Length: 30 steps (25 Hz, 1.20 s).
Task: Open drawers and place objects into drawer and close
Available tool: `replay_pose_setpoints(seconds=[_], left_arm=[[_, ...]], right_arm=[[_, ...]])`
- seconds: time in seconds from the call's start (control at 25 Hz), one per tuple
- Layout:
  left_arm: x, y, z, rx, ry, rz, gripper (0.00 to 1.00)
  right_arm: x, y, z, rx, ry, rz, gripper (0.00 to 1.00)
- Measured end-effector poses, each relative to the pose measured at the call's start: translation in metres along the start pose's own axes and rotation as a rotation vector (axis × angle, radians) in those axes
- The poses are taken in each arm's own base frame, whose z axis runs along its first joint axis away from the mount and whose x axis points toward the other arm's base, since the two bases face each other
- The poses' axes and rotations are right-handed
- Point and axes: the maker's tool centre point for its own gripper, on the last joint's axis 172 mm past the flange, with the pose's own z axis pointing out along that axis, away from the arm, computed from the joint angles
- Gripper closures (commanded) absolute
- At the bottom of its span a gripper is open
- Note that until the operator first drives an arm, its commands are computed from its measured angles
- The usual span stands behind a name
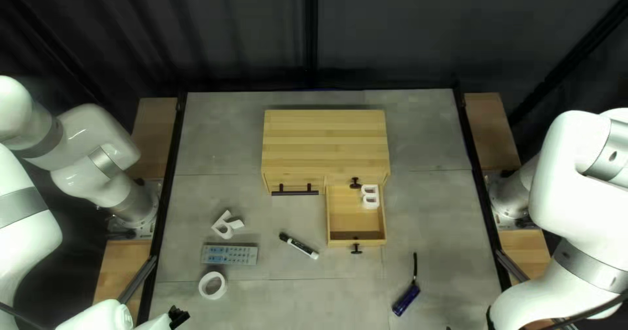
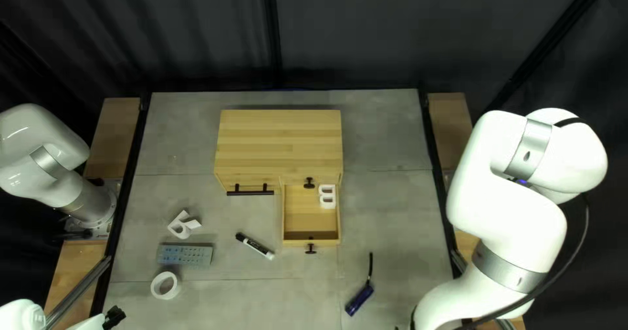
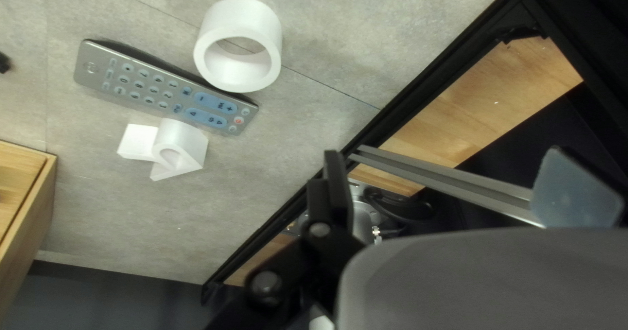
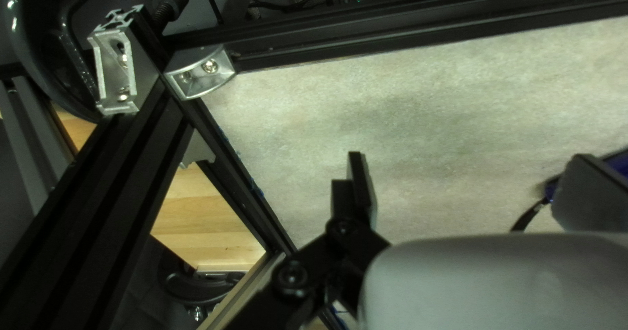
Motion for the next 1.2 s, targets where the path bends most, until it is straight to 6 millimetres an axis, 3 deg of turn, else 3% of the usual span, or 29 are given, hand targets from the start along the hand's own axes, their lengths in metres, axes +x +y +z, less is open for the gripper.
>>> replay_pose_setpoints(seconds=[0.44,0.64,0.88,1.2], left_arm=[[-0.001,-0.048,0.013,0.043,-0.027,0.125,0.00],[0.012,-0.053,0.018,0.140,-0.022,0.317,0.00],[0.038,-0.056,0.038,0.192,-0.013,0.432,0.00],[0.047,-0.054,0.058,0.228,-0.041,0.558,0.00]], right_arm=[[0.000,0.000,0.000,0.000,0.000,0.000,0.00],[0.000,0.000,0.000,0.000,0.000,0.000,0.00],[0.000,0.000,0.000,0.000,0.000,0.000,0.00],[0.000,0.000,0.000,0.000,0.000,0.000,0.00]])
